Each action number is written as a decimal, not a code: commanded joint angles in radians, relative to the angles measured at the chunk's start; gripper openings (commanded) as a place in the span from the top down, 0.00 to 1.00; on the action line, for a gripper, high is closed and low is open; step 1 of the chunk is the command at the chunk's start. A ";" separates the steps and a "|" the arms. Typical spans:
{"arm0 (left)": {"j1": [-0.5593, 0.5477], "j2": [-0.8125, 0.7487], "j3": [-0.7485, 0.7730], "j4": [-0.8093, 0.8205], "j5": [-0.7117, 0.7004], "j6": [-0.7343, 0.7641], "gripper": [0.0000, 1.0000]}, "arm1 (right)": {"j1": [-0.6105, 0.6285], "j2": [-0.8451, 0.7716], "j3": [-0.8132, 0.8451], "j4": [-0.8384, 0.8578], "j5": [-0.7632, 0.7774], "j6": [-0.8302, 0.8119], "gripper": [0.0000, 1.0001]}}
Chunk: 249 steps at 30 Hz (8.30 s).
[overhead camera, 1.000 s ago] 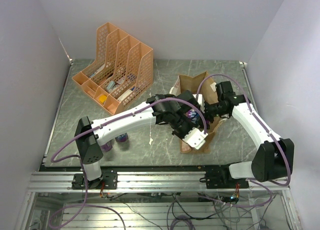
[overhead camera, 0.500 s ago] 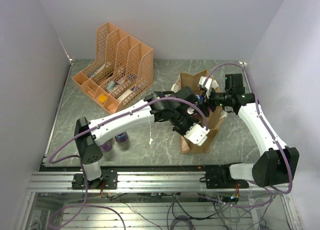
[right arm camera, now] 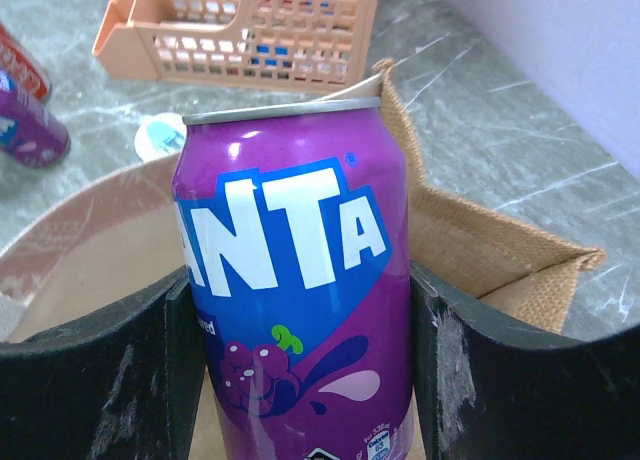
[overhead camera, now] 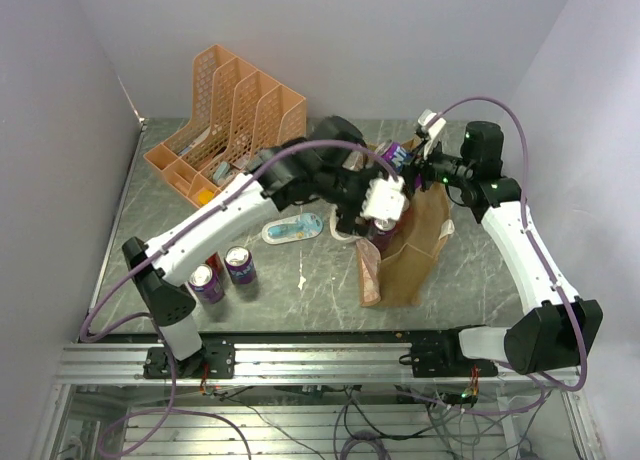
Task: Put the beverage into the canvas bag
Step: Pick up the drink from the canvas bag, then move the canvas bag to the center of the board, then adjust the drink in the canvas bag.
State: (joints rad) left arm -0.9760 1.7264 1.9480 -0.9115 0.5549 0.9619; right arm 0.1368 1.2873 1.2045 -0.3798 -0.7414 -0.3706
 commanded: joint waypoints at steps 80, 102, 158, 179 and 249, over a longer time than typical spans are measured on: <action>0.430 -0.051 -0.244 0.829 0.162 -1.549 0.18 | 0.293 0.113 0.139 0.507 0.113 0.302 1.00; 0.496 -0.088 -0.204 0.972 0.239 -1.487 0.93 | 0.293 0.066 0.124 0.277 0.208 0.228 0.27; 0.652 -0.236 -0.246 0.775 0.124 -1.219 0.93 | 0.528 0.063 0.115 -0.225 0.381 0.491 1.00; 0.706 -0.297 -0.297 0.754 0.108 -1.229 0.93 | 0.636 0.137 0.199 -0.131 0.355 0.546 1.00; 0.232 -0.133 -0.132 0.405 0.245 -0.711 0.93 | 0.175 -0.202 0.111 -0.328 0.587 0.195 0.30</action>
State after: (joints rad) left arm -0.6746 1.5841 1.7863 -0.4667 0.7319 0.1081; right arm 0.3576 1.1309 1.3476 -0.6807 -0.1287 -0.1528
